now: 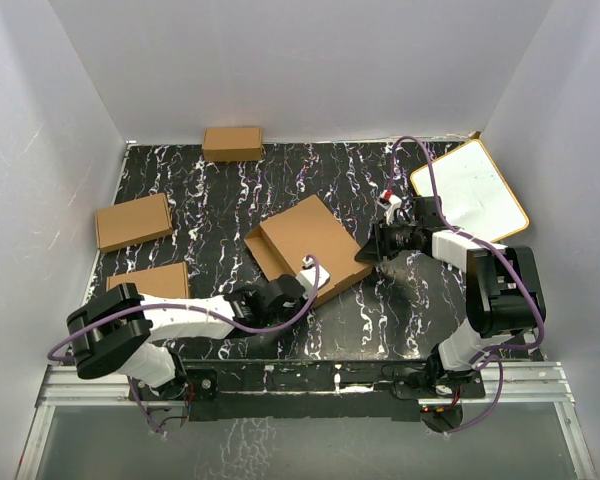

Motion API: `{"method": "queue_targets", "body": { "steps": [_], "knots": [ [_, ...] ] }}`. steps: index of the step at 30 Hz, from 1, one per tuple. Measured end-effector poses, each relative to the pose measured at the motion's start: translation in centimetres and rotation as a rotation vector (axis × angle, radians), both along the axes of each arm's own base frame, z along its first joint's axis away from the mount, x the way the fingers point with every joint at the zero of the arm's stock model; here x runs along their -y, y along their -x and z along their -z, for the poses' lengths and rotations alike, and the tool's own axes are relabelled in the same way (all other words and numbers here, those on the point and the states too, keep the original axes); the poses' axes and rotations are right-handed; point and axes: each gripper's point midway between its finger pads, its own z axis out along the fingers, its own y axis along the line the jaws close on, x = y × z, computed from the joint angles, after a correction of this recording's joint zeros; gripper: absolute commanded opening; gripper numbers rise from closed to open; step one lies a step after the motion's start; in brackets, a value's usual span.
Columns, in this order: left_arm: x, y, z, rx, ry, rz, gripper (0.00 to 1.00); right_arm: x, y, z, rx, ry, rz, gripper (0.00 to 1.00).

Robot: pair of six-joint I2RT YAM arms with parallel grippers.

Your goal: Fold the paper box

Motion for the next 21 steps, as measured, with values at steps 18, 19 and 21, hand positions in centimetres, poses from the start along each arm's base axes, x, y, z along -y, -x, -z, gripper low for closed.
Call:
{"method": "queue_targets", "body": {
  "steps": [18,19,21],
  "knots": [
    [-0.49,0.55,0.08,0.027,0.069,0.028,0.0,-0.27,0.13,0.15,-0.015,-0.004,-0.002,0.45],
    [-0.5,0.54,0.08,0.027,0.069,0.027,0.0,-0.27,0.12,0.14,-0.015,-0.004,-0.002,0.45],
    [-0.51,0.53,0.08,0.027,0.069,0.026,0.0,-0.27,0.12,0.14,-0.015,-0.004,-0.002,0.45]
  ]
}}
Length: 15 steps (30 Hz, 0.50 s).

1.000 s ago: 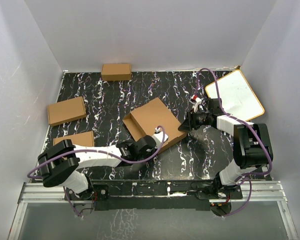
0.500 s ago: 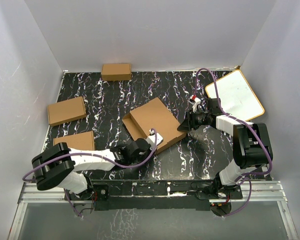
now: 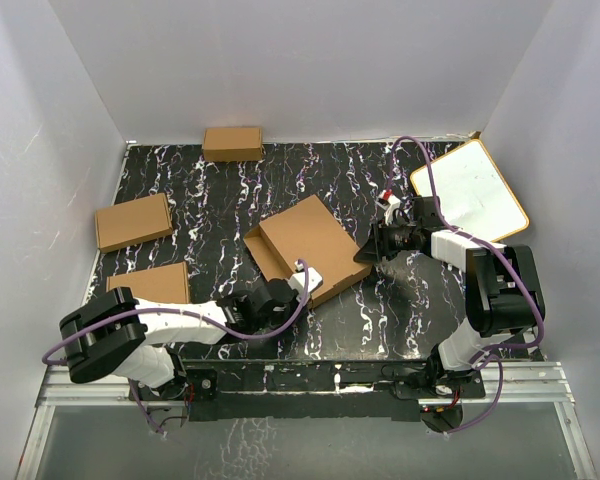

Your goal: Fold the paper box

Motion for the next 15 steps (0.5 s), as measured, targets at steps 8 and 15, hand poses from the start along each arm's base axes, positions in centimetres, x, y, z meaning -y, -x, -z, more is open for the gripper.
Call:
{"method": "queue_targets", "body": {
  "steps": [8,15],
  "knots": [
    [-0.17,-0.4,0.26,-0.005,-0.014,-0.036,0.0,0.0,-0.01,-0.01,0.0,0.0,0.0,0.45],
    [-0.12,-0.78,0.19,-0.022,-0.028,-0.082,0.0,-0.01,-0.01,-0.01,0.0,0.0,-0.001,0.45]
  ]
}}
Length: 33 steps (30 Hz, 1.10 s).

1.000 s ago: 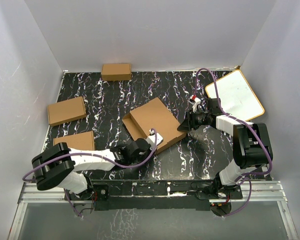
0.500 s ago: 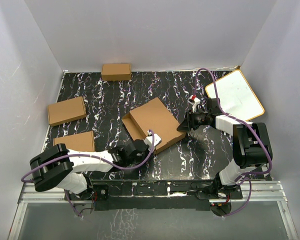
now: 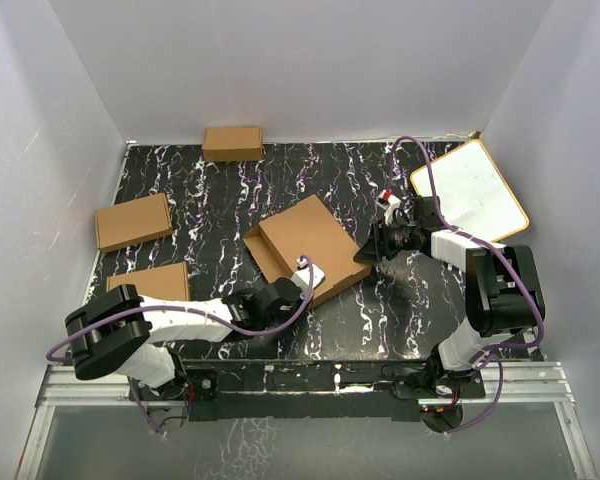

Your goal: Fold the paper box

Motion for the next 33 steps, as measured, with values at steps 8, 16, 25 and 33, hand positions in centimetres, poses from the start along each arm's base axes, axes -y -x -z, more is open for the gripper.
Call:
{"method": "queue_targets", "body": {
  "steps": [8,16,25,33],
  "knots": [
    [0.02,0.04,-0.02,-0.007,-0.009,-0.023,0.0,0.0,0.0,0.0,0.0,0.0,0.0,0.45],
    [0.01,0.16,0.06,-0.01,0.005,-0.023,0.0,0.0,0.0,0.0,0.0,0.0,0.0,0.45],
    [0.01,0.16,0.08,-0.015,0.009,-0.031,0.0,-0.01,0.01,0.01,-0.001,-0.001,0.0,0.45],
    [-0.14,0.02,0.1,-0.003,0.001,-0.049,0.0,-0.04,-0.06,0.03,-0.003,-0.003,-0.002,0.45]
  ]
}}
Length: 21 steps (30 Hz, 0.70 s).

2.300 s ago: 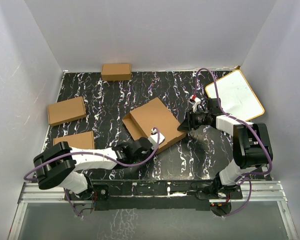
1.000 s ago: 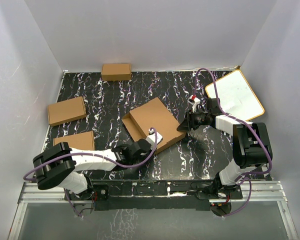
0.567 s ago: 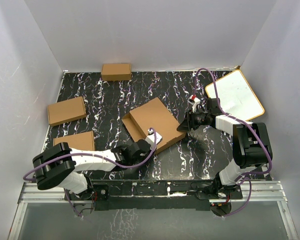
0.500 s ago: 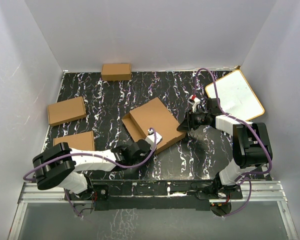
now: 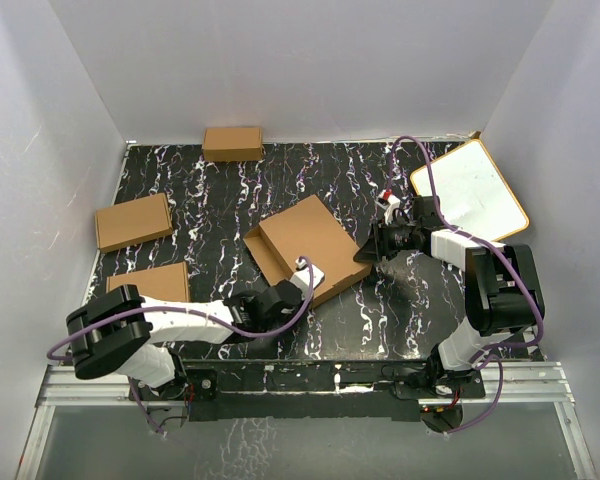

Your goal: Fold the paper box

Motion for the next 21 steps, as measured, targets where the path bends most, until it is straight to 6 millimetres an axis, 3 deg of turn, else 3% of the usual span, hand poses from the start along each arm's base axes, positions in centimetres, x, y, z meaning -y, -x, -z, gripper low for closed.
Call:
{"method": "queue_targets", "body": {
  "steps": [21],
  "knots": [
    [-0.12,-0.54,-0.17,0.013,-0.076,-0.072,0.0,-0.05,-0.12,-0.02,0.0,-0.002,-0.003,0.45]
  ]
}}
